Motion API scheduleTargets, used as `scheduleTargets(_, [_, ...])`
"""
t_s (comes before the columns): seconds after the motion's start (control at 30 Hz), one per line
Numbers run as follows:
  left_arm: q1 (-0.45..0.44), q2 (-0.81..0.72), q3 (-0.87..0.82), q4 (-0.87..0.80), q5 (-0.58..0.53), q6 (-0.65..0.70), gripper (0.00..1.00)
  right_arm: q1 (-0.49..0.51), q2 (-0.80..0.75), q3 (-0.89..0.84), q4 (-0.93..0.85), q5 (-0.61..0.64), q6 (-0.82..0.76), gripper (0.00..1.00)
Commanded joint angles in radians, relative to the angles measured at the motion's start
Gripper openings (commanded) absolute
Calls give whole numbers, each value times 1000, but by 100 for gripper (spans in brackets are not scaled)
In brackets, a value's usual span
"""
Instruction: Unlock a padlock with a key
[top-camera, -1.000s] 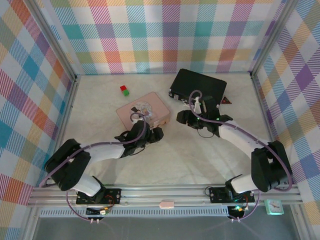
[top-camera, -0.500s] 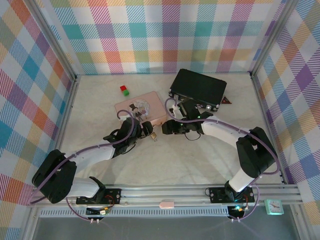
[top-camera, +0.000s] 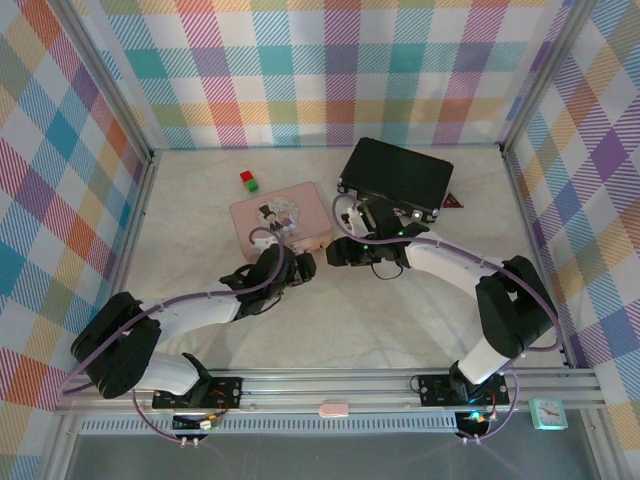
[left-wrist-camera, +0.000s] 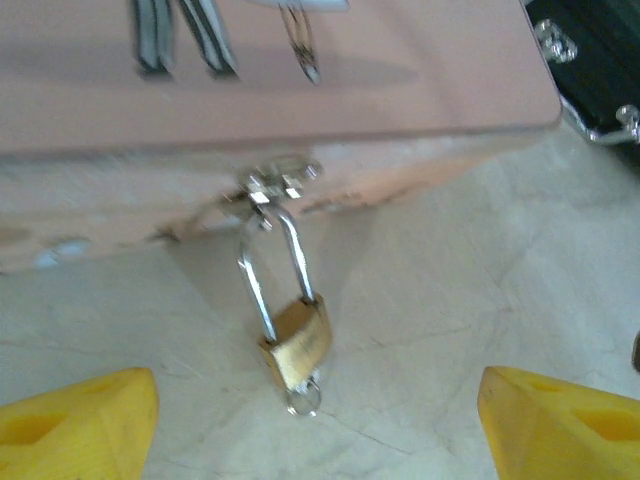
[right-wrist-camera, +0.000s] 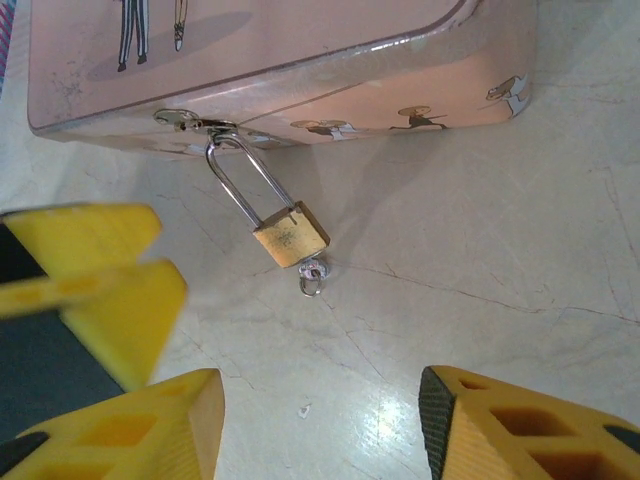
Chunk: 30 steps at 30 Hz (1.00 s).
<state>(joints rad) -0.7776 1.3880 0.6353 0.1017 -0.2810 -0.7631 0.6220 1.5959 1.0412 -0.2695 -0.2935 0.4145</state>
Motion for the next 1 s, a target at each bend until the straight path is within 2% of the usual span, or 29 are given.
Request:
scheduleTargets(0.0, [-36,86,68,-27,-97,-86,80,-1,-32,-22,21,8,9,52])
scheduleTargets(0.3, [-40,282,168,-46,-162,-194,65,-2,-99,-80,25,49,9,47])
scheduleTargets(0.57, [-39,378,205,-36,-135,-209,55,-4,-105,-88,32,62,7,46])
scheduleTargets(0.73, [-35,396,209,-35,-158,-188,37,-4,-102,-87,38,62,6,45])
scheduleTargets(0.97, [-19,417,210,-22,-143,-172,25,-4,-99,-98,49,59,19,43])
